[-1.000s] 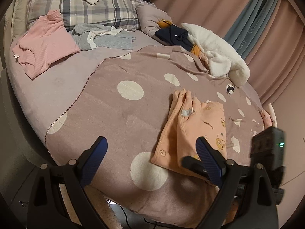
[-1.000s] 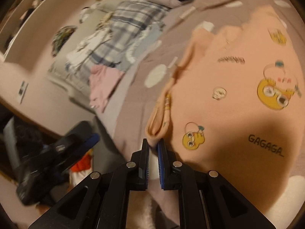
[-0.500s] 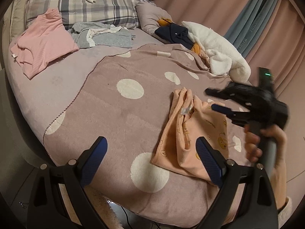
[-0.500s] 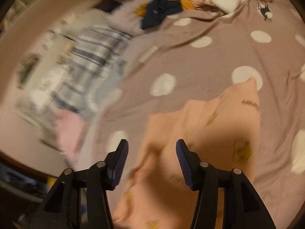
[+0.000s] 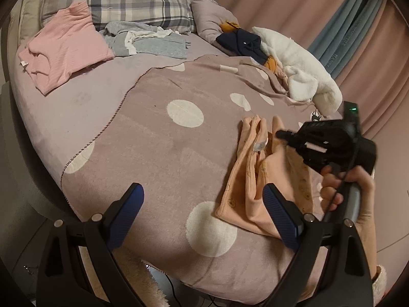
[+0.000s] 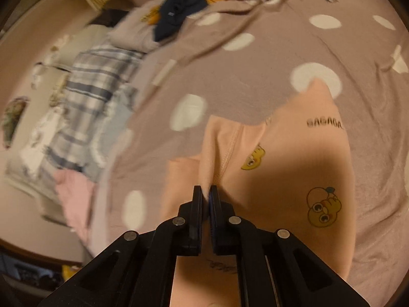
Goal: Fold small clothes
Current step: 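Lift and fold the held side edge over the garment with the right gripper, then open the right gripper and withdraw from the folded strip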
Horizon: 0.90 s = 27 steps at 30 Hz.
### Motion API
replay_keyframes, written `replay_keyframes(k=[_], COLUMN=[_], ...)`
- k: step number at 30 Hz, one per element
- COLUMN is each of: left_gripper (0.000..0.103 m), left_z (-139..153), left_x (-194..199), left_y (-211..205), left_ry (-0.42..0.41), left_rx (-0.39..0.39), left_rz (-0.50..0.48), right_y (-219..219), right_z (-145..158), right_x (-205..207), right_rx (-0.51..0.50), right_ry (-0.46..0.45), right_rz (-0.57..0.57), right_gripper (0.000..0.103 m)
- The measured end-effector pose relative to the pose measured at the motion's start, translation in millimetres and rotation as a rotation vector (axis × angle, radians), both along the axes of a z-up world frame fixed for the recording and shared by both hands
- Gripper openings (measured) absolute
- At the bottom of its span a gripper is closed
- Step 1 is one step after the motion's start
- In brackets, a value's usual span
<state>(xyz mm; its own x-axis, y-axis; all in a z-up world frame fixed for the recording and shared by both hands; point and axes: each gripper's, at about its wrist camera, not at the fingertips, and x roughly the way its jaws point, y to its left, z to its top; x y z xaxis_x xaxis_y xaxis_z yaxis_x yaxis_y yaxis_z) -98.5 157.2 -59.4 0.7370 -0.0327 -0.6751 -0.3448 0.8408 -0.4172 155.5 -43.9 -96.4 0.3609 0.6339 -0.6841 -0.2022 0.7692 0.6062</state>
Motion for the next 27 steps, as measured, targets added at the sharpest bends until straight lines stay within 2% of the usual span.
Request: replay_keyframes(k=[3, 6, 7, 8, 10, 11, 12, 14, 16, 18, 21, 24, 25, 26, 27], left_gripper=[0.094, 0.094, 0.094, 0.094, 0.094, 0.094, 0.094, 0.094, 0.094, 0.094, 0.094, 0.094, 0.094, 0.094, 0.094], left_z=[-0.2, 0.6, 1.3, 2.1, 3.4, 4.5, 4.7, 5.4, 5.3, 4.9, 4.7, 5.0, 5.7, 6.4, 8.7], left_x=[-0.4, -0.4, -0.7, -1.4, -2.5, -3.4, -3.5, -4.2, -5.1, -6.2, -8.0, -8.1, -8.9, -9.7, -12.4], left_y=[0.9, -0.7, -1.3, -2.1, -3.1, -3.8, -3.8, -4.1, -2.2, 0.1, 3.7, 5.6, 6.2, 6.3, 6.3], left_ry=[0.004, 0.007, 0.007, 0.006, 0.002, -0.001, -0.001, 0.005, 0.001, -0.003, -0.002, 0.005, 0.010, 0.009, -0.002], left_rx=[-0.013, -0.018, -0.019, -0.019, -0.018, -0.012, -0.006, 0.006, -0.006, -0.022, -0.035, -0.045, -0.048, -0.048, -0.044], left_rz=[0.010, 0.009, 0.012, 0.012, 0.003, -0.004, -0.004, 0.001, -0.001, -0.002, 0.012, 0.024, 0.026, 0.026, 0.025], right_y=[10.3, 36.3, 41.4, 45.8, 44.3, 37.2, 31.0, 20.3, 19.5, 22.3, 25.0, 29.6, 31.4, 37.6, 35.2], right_z=[11.2, 6.8, 1.4, -8.5, -16.7, -16.2, -11.7, 5.2, 23.9, 42.5, 39.3, 8.9, -10.9, -38.0, -50.6], right_x=[-9.2, -17.3, -15.1, -13.6, -8.8, -8.4, -9.2, -8.2, -14.4, -27.9, -53.7, -67.0, -72.5, -75.1, -74.5], right_rx=[0.105, 0.060, 0.048, 0.070, 0.158, 0.243, 0.316, 0.394, 0.319, 0.194, 0.139, 0.156, 0.146, 0.154, 0.198], right_ry=[-0.005, 0.016, 0.040, 0.091, 0.183, 0.218, 0.227, 0.204, 0.143, 0.078, 0.096, 0.126, 0.156, 0.234, 0.280], right_rz=[0.080, 0.144, 0.151, 0.165, 0.171, 0.164, 0.165, 0.160, 0.146, 0.183, 0.253, 0.302, 0.334, 0.334, 0.319], right_gripper=[0.008, 0.008, 0.014, 0.024, 0.038, 0.040, 0.040, 0.050, 0.053, 0.053, 0.053, 0.058, 0.058, 0.058, 0.058])
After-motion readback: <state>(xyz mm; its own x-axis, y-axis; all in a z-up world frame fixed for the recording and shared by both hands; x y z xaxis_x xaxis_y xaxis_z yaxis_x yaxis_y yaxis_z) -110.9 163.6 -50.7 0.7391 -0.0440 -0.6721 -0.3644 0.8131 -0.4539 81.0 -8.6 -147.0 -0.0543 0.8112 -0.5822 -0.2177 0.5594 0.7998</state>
